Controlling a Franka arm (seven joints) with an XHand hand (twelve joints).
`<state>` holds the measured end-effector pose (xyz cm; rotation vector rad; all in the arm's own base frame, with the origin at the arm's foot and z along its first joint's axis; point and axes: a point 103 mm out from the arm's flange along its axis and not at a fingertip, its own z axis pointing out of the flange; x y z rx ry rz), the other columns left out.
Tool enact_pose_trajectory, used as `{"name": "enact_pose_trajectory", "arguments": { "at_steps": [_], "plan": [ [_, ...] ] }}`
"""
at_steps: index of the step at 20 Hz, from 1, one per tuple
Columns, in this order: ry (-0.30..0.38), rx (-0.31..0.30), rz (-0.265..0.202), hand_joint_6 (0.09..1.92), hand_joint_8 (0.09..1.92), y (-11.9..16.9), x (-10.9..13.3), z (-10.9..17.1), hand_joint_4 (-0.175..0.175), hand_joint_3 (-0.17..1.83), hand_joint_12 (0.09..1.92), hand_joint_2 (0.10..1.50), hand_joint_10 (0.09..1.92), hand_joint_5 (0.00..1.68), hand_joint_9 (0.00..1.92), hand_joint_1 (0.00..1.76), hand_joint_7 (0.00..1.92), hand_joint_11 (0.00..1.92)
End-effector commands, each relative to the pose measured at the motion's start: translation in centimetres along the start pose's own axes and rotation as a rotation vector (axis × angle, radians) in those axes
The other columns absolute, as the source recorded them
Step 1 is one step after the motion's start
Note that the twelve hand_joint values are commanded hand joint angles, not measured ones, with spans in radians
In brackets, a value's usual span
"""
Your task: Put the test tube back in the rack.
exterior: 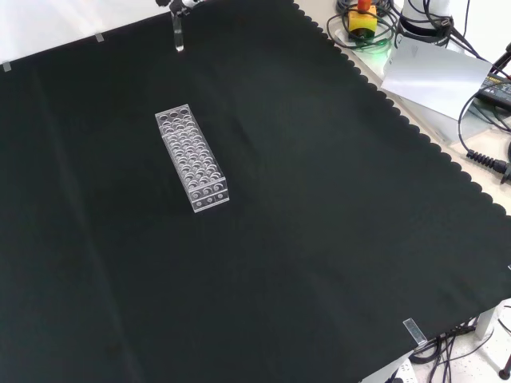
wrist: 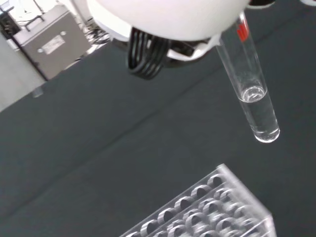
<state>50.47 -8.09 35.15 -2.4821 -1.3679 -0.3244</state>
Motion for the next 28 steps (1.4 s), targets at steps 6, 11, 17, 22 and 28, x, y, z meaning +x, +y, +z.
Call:
{"name": "enact_pose_trajectory", "arguments": {
  "at_steps": [6, 11, 17, 22, 28],
  "plan": [
    [0.071, 0.070, -0.074, 0.57, 0.51, -1.3, 2.7, 5.4, -0.175, 0.71, 0.92, 0.61, 0.70, 1.33, 1.63, 1.23, 1.72, 1.26],
    [0.106, 0.085, -0.076, 0.57, 0.52, -0.5, 2.3, 7.4, -0.175, 0.71, 0.92, 0.61, 0.70, 1.33, 1.63, 1.23, 1.72, 1.26],
    [0.130, 0.104, -0.079, 0.57, 0.52, 0.1, 2.6, 9.7, -0.175, 0.71, 0.92, 0.61, 0.70, 1.33, 1.63, 1.23, 1.72, 1.26],
    [0.130, 0.118, -0.084, 0.57, 0.52, 0.8, 2.8, 11.1, -0.175, 0.71, 0.92, 0.61, 0.70, 1.33, 1.63, 1.23, 1.72, 1.25],
    [0.120, 0.125, -0.078, 0.57, 0.52, 1.8, 2.6, 12.5, -0.175, 0.71, 0.92, 0.61, 0.70, 1.33, 1.63, 1.23, 1.72, 1.25]
  ]
}}
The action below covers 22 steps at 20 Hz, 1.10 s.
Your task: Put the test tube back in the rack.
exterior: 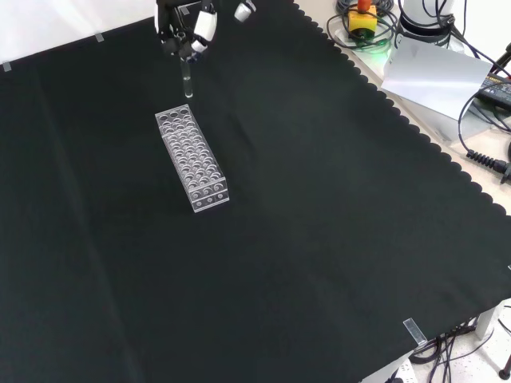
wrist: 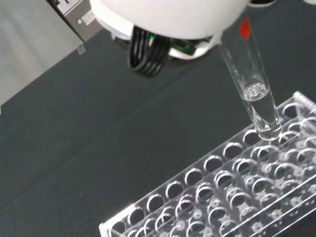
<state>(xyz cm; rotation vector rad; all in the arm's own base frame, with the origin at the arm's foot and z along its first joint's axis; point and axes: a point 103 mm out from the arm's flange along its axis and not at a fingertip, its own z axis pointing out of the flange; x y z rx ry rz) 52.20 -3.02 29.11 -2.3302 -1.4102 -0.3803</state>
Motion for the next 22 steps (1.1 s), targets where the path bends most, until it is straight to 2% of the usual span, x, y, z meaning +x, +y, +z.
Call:
{"name": "enact_pose_trajectory", "arguments": {
  "at_steps": [1, 10, 22],
  "plan": [
    [0.033, 0.044, -0.004, 0.57, 0.52, 2.5, -1.0, 4.8, -0.175, 0.71, 0.92, 0.61, 0.70, 1.33, 1.63, 1.23, 1.72, 1.25],
    [0.010, 0.049, 0.000, 0.57, 0.52, 3.5, -1.7, 5.5, -0.175, 0.71, 0.92, 0.61, 0.70, 1.33, 1.63, 1.23, 1.72, 1.25],
    [0.007, 0.066, 0.008, 0.57, 0.53, 3.0, -2.6, 6.0, -0.175, 0.71, 0.92, 0.61, 0.70, 1.33, 1.63, 1.23, 1.71, 1.25]
  ]
}}
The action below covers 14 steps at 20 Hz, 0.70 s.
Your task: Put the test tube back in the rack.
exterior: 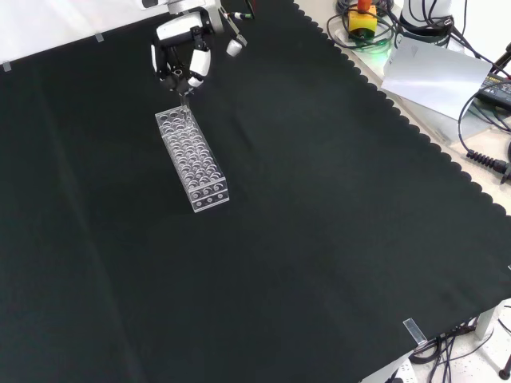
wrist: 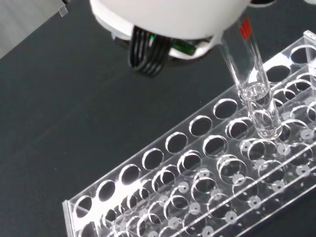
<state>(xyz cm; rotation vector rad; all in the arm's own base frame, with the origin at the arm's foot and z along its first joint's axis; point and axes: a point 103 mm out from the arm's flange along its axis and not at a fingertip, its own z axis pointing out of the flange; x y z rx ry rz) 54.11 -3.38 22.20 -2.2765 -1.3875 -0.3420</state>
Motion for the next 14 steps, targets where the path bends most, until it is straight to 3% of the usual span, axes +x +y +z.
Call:
{"name": "enact_pose_trajectory", "arguments": {
  "at_steps": [1, 14],
  "plan": [
    [-0.005, 0.000, 0.001, 0.57, 0.53, -0.1, -0.4, 0.0, -0.175, 0.71, 0.92, 0.61, 0.70, 1.33, 1.63, 1.23, 1.71, 1.25],
    [-0.005, 0.017, 0.007, 0.57, 0.53, -0.8, -1.1, 0.4, -0.175, 0.71, 0.92, 0.61, 0.71, 1.33, 1.63, 1.23, 1.71, 1.25]
  ]
}}
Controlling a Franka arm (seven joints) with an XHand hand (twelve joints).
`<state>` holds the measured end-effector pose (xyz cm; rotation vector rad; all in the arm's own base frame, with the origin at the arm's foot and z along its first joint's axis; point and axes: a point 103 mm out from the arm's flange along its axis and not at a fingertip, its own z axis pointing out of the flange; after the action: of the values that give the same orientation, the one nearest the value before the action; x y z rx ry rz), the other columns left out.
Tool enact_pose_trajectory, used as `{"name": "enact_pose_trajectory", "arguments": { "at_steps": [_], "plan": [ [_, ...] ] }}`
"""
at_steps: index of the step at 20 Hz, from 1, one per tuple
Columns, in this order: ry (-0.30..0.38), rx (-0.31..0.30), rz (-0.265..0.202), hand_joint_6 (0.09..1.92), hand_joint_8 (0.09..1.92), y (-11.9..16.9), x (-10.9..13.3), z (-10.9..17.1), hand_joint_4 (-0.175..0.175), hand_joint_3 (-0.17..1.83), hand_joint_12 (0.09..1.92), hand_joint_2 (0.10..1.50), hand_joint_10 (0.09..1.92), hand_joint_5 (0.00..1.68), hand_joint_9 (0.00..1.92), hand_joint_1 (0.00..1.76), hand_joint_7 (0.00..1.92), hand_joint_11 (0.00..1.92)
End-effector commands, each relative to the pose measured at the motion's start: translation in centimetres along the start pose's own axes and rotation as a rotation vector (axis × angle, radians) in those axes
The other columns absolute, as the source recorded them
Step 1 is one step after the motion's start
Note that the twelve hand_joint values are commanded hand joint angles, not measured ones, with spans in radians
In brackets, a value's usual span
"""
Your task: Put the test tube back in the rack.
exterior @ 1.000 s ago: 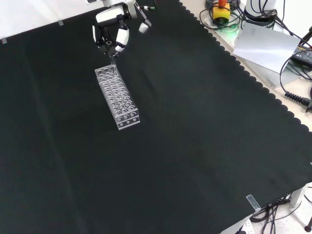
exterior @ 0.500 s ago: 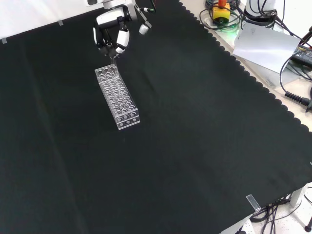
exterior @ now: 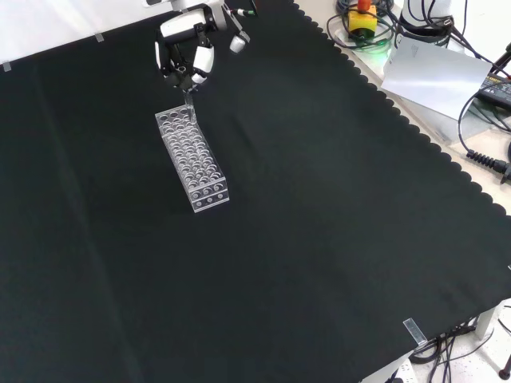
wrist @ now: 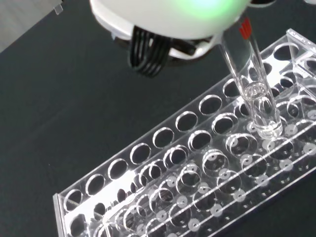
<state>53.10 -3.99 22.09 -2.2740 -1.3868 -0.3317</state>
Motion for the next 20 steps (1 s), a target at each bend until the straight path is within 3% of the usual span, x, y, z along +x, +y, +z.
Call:
{"name": "enact_pose_trajectory", "arguments": {
  "at_steps": [1, 12, 20],
  "plan": [
    [0.001, 0.011, 0.005, 0.57, 0.53, -0.2, 0.0, 0.7, -0.175, 0.71, 0.92, 0.61, 0.71, 1.33, 1.63, 1.23, 1.71, 1.25],
    [0.002, 0.015, -0.001, 0.57, 0.53, 0.1, 0.0, 1.2, -0.175, 0.71, 0.92, 0.61, 0.71, 1.33, 1.63, 1.23, 1.71, 1.25],
    [0.003, -0.001, -0.009, 0.57, 0.53, 0.6, 0.2, -0.1, -0.175, 0.71, 0.93, 0.61, 0.71, 1.33, 1.63, 1.23, 1.71, 1.25]
  ]
}}
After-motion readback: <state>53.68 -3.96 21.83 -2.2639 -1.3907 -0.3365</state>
